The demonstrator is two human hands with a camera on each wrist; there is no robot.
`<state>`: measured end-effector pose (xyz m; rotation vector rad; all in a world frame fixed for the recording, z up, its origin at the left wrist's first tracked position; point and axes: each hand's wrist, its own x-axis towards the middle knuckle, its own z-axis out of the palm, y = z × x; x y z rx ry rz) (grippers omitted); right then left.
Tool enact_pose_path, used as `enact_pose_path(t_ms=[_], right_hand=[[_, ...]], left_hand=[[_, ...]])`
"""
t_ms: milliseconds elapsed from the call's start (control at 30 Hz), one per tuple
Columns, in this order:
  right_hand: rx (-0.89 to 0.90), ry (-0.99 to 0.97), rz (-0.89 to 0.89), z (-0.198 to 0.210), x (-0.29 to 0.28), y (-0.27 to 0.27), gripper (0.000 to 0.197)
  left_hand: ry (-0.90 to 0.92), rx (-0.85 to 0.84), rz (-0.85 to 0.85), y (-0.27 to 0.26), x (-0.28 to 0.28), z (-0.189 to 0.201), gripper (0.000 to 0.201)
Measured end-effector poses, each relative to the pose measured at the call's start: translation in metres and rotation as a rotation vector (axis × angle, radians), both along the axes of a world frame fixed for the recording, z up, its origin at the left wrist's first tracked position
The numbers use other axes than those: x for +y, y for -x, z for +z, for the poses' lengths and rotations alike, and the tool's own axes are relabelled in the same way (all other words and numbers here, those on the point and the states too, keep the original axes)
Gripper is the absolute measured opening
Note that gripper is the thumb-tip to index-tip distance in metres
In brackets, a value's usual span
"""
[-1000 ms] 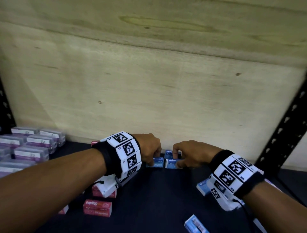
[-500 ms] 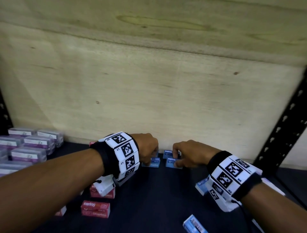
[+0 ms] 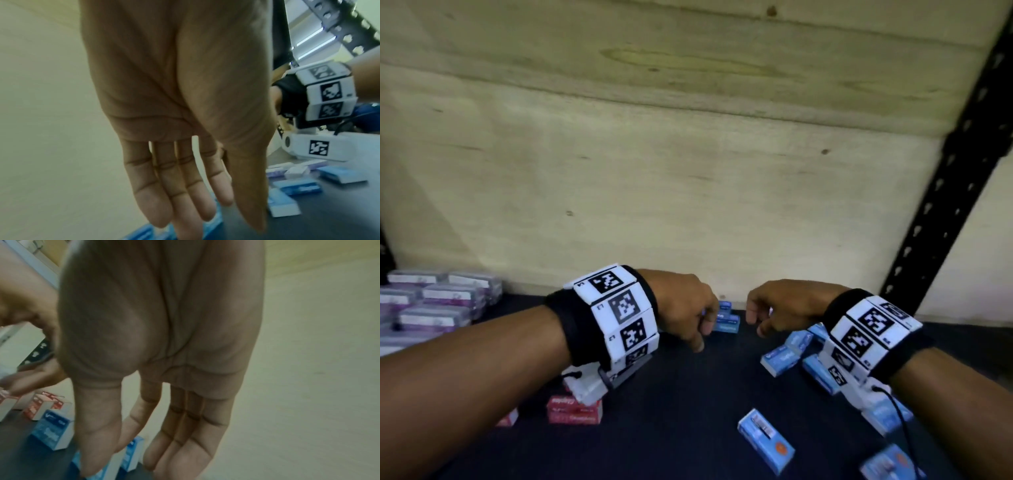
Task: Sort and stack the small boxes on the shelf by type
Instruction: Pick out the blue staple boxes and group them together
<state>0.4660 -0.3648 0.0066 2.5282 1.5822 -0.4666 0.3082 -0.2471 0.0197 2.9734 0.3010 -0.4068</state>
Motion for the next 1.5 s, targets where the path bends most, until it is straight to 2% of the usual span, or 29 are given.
enact_pose_path(t_ms=[200,400,600,867,1133,1500], right_hand=[[-0.001,0.129,-0.032,-0.007,-0.032,0.002,0.04],[-0.1,0.093,-0.029,-0.019,-0.047,0.007,0.045],[-0.116,0.013,-0.019,-0.027,-0.05,0.009,0.042],[-0.126,0.023,-0.028,-0.027,-0.049,0.01,0.041],[-0.084,-0.032,-0.083,-0.026,-0.045,0.008,0.032],[-0.086,-0.011,-0.008,-0.016,-0.023,0.027,0.019]], left_hand=[[0.095,0.059,-0.165,0.004,-0.045,-0.017,0.033],[0.142,0.052,-0.28,0.008,-0.07,-0.03,0.052],[0.126,0.04,-0.345,0.008,-0.078,-0.034,0.043],[0.056,0.046,-0.272,0.011,-0.078,-0.033,0.036],[0.063,0.076,-0.109,0.024,-0.039,-0.029,0.029],[-0.171,0.112,0.056,0.029,-0.005,-0.022,0.026]])
